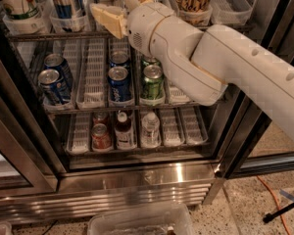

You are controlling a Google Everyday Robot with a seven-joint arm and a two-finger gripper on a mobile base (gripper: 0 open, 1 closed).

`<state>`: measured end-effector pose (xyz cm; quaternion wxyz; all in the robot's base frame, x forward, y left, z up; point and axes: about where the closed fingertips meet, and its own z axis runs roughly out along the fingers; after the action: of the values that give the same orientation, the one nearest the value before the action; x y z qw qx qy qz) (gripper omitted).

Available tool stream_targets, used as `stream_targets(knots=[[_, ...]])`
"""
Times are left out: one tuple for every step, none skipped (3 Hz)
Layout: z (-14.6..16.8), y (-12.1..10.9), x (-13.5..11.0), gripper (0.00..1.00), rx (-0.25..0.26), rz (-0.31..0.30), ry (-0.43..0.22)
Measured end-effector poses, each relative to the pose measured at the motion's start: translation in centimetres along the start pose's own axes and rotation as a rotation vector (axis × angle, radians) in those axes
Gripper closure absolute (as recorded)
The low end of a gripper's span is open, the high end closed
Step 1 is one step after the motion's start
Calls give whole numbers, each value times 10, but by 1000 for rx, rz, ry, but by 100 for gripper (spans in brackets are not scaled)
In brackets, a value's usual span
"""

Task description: Pick redbull can from top shelf of fridge

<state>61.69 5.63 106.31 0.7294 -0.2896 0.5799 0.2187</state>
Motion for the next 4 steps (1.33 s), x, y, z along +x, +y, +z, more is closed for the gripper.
stream_targets(knots=[[7,1,-2,38,-11,0,-6],[15,3,-3,39,-24,1,-11],[21,7,-4,39,-42,8,-13],[23,8,-2,39,-48,18,-8]])
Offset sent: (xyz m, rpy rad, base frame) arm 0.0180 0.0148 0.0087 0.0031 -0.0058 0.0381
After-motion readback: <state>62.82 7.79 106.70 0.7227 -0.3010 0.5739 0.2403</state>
